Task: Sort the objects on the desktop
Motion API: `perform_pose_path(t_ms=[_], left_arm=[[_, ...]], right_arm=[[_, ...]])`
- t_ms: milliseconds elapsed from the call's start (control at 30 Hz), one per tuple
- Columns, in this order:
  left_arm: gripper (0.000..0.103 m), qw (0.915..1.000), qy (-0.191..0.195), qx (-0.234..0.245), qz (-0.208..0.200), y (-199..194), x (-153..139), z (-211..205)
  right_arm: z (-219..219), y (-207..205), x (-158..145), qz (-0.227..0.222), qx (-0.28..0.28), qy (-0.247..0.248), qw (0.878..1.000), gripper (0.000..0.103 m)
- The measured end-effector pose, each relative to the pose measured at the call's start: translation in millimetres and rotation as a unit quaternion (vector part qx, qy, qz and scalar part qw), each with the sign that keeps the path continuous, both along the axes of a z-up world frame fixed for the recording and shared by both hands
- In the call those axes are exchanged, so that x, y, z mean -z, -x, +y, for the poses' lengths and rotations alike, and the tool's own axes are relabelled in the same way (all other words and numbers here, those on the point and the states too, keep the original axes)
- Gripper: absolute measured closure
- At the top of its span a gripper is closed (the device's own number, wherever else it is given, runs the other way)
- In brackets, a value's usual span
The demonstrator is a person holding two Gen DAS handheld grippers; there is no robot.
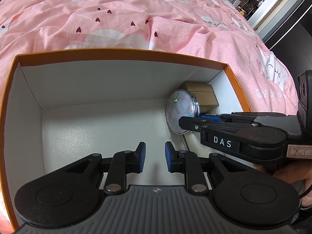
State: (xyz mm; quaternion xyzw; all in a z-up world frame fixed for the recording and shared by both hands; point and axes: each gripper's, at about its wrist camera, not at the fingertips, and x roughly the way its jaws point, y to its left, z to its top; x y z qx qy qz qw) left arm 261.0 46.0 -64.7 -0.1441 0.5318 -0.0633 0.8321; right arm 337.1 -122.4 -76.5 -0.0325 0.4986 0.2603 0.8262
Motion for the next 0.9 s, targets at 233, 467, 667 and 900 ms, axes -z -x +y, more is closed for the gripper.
perform_pose_path(t_ms=[233, 467, 667, 900], left_arm=[[0.079, 1.0, 0.001, 0.001, 0.002, 0.1, 0.8, 0.2], [0.079, 1.0, 0.001, 0.002, 0.002, 0.9, 1.9, -0.3], [0.079, 1.0, 0.001, 0.003, -0.004, 3.0, -1.4, -1.7], [0.079, 1.0, -0.002, 0.005, -0.007, 4.2, -4.7, -4.3]], right_arm=[[0.3, 4.6, -1.6, 0.002, -0.007, 0.005, 1.0, 0.074], [0.1, 7.4, -3.8, -0.006, -0.017, 0.013, 1.0, 0.072], [-0.5, 11.1, -8.1, -0.015, -0.022, 0.019, 0.999, 0.071], [-1.7, 13.9, -10.5, -0.019, -0.025, 0.021, 0.999, 0.071]])
